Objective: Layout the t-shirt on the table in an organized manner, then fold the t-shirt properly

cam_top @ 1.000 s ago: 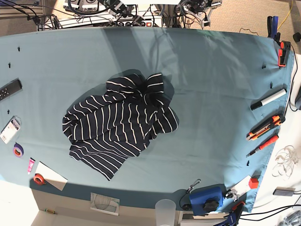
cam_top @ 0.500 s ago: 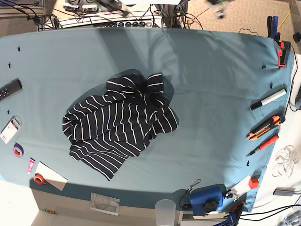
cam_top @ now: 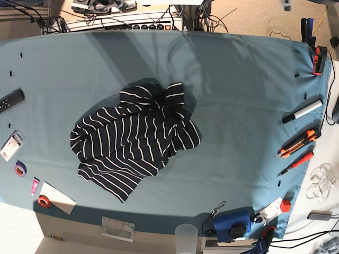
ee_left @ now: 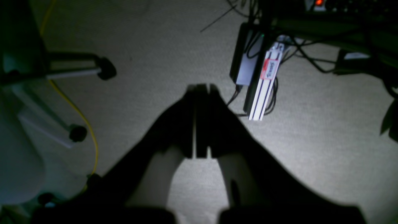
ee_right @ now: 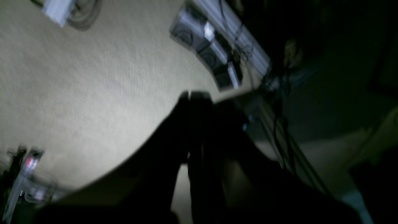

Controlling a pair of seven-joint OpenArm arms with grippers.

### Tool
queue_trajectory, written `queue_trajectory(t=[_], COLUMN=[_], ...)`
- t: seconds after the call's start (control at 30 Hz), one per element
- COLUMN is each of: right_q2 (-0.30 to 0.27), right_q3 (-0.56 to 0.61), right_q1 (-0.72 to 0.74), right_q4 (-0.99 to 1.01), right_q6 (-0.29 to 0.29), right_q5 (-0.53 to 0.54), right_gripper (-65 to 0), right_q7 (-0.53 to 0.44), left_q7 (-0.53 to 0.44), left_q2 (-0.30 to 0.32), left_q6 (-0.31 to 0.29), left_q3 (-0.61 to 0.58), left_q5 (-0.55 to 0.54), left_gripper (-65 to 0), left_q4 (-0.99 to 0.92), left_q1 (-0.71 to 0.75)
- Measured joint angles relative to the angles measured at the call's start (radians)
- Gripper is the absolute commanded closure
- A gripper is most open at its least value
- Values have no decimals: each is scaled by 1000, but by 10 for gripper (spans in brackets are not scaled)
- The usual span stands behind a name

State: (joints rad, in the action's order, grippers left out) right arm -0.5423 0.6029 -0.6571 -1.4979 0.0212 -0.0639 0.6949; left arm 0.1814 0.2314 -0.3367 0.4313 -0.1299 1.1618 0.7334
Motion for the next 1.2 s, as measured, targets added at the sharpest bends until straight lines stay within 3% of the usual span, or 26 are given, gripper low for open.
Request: queue_trajectory(t=[0.23, 0.53, 0.77, 0.93, 1.13, 1.2], right_q2=[-79, -107, -109, -109, -108, -108], right_q3=[0, -1, -2, -2, -98, -172], right_q1=[-166, -324, -332, -331, -306, -295], right_q4=[-332, -700, -845, -843, -843, -843], right_q6=[-49, -84, -157, -217, -229, -228], right_q5=[-24, -256, -480, -568, -558, -480], right_gripper=[0, 0, 0, 0, 0, 0], right_q7=[79, 178, 210, 214, 209, 189], left_q7=[194, 415, 417, 397, 397, 398], left_q2=[2, 5, 5, 5, 5, 5], left_q6=[2, -1, 9, 27, 28, 28], left_q3=[-1, 1, 1, 1, 1, 1], left_q5=[-171, -236, -235, -236, -234, -235], left_gripper=[0, 0, 0, 0, 0, 0], left_q4=[430, 879, 1070, 1116, 1116, 1116], left_q1=[214, 378, 374, 327, 263, 253])
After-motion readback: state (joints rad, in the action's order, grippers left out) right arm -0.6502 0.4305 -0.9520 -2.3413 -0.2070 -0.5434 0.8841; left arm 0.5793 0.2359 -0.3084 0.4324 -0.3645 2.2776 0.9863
